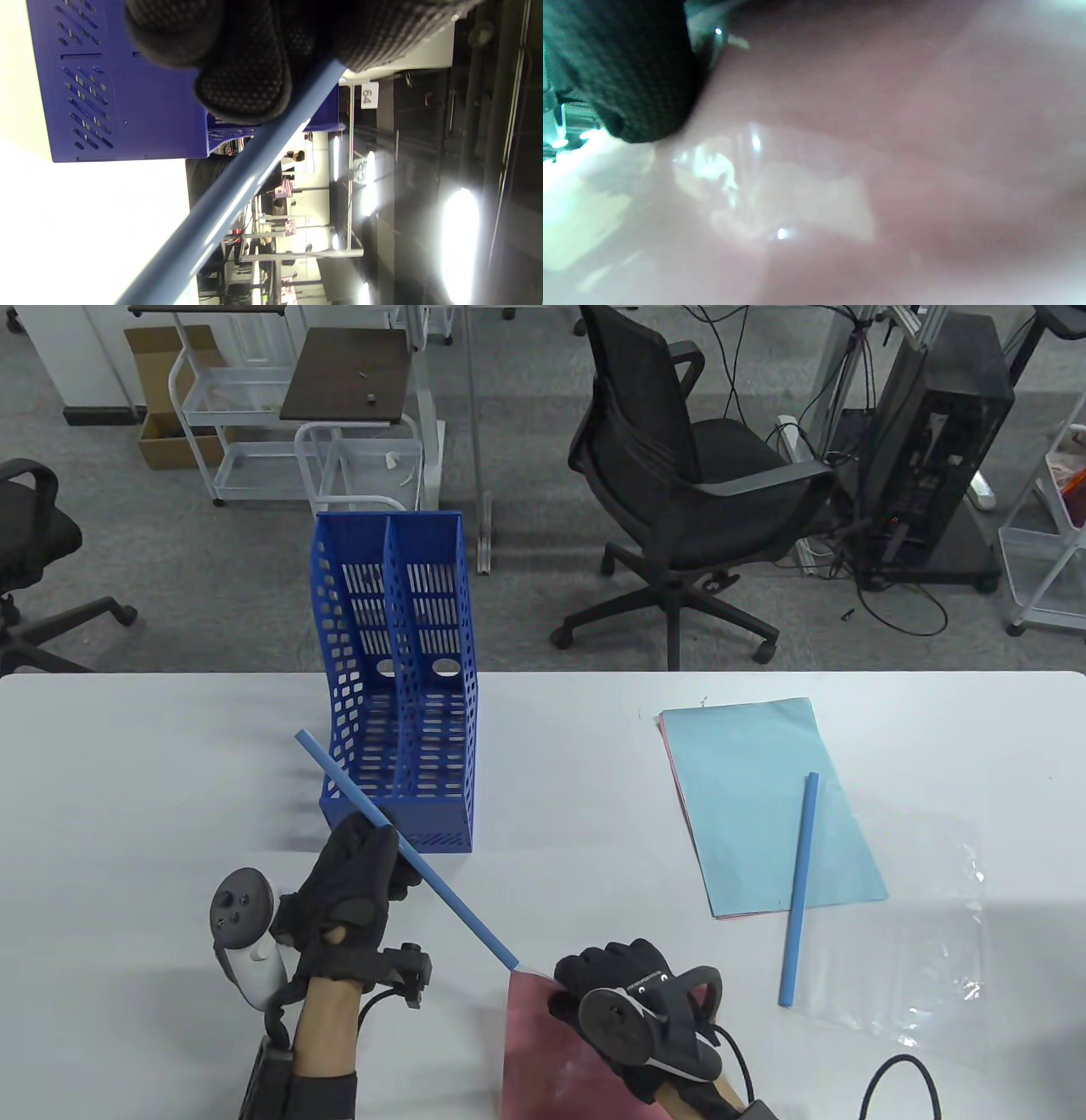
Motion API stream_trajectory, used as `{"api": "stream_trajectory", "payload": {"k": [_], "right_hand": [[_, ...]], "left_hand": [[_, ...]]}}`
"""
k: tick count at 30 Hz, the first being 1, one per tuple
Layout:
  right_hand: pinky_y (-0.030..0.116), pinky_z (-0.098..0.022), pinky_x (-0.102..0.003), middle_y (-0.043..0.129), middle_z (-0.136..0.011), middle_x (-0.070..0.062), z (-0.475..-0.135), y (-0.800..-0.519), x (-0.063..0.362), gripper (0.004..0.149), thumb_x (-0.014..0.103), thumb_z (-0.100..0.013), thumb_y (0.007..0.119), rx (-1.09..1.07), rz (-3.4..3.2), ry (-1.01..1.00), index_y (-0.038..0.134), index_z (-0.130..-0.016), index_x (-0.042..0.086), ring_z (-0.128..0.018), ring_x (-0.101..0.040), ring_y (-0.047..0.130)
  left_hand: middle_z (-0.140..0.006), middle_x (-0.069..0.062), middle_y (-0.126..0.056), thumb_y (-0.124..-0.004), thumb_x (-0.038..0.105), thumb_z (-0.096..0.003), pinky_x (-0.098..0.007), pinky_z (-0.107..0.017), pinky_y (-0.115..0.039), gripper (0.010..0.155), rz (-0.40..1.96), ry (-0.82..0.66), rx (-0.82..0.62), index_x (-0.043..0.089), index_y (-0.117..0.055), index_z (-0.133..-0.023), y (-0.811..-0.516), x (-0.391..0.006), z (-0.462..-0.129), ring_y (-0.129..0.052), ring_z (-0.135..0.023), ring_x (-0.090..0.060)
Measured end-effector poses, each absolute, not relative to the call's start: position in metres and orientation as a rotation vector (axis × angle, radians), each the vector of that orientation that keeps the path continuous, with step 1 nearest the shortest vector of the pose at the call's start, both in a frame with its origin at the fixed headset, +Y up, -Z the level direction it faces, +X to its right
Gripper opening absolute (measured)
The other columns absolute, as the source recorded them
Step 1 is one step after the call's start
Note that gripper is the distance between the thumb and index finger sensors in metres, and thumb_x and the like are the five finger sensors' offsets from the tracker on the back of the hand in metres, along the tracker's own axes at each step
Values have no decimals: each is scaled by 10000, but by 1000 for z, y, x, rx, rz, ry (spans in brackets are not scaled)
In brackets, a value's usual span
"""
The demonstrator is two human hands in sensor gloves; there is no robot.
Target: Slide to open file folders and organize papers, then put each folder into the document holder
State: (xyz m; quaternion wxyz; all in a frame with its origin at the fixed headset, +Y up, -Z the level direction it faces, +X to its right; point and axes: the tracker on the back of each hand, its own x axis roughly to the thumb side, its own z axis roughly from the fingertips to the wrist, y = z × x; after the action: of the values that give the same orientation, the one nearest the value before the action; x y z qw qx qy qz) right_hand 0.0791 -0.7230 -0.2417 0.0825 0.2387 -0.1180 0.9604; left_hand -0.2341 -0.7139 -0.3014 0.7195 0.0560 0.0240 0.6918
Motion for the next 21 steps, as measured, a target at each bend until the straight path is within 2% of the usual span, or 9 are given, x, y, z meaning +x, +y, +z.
{"api": "stream_trajectory", "payload": {"k": [4, 7, 14, 16, 21], "right_hand": [[883, -452, -398, 1037, -457, 65, -241, -726, 73, 448, 507, -246, 916, 765, 2893, -295, 932, -631, 278, -322, -146, 1006], [885, -448, -396, 1036, -455, 66, -243, -726, 76, 447, 506, -249, 913, 751, 2878, -287, 930, -633, 277, -318, -143, 1006], [880, -457, -401, 1034, -461, 66, -244, -726, 80, 436, 503, -260, 909, 758, 2780, -257, 928, -634, 281, -328, -146, 1005], [879, -459, -403, 1034, -463, 63, -244, -726, 79, 436, 501, -259, 910, 772, 2767, -251, 928, -635, 280, -330, -151, 1004], [879, -458, -405, 1035, -461, 63, -242, -730, 73, 436, 501, -257, 912, 834, 2806, -205, 930, -632, 280, -329, -149, 1005]], "left_hand": [[-740, -10, -955, -825, 440, -458, -369, -338, -914, 485, 1406, -9, 100, 241, -839, -899, -704, -221, -301, -1072, -436, -195], [-725, -12, -954, -816, 444, -455, -362, -325, -912, 485, 1390, 38, 189, 237, -839, -893, -699, -224, -298, -1068, -417, -178], [-745, -29, -944, -807, 429, -471, -379, -345, -904, 482, 1524, -7, -6, 232, -826, -911, -711, -237, -304, -1060, -443, -198], [-739, -30, -949, -810, 432, -468, -378, -339, -906, 483, 1502, 12, -20, 231, -833, -908, -713, -236, -304, -1063, -435, -197], [-742, -25, -956, -821, 433, -465, -380, -343, -908, 479, 1432, -65, -52, 243, -845, -904, -705, -225, -306, -1068, -441, -205]]}}
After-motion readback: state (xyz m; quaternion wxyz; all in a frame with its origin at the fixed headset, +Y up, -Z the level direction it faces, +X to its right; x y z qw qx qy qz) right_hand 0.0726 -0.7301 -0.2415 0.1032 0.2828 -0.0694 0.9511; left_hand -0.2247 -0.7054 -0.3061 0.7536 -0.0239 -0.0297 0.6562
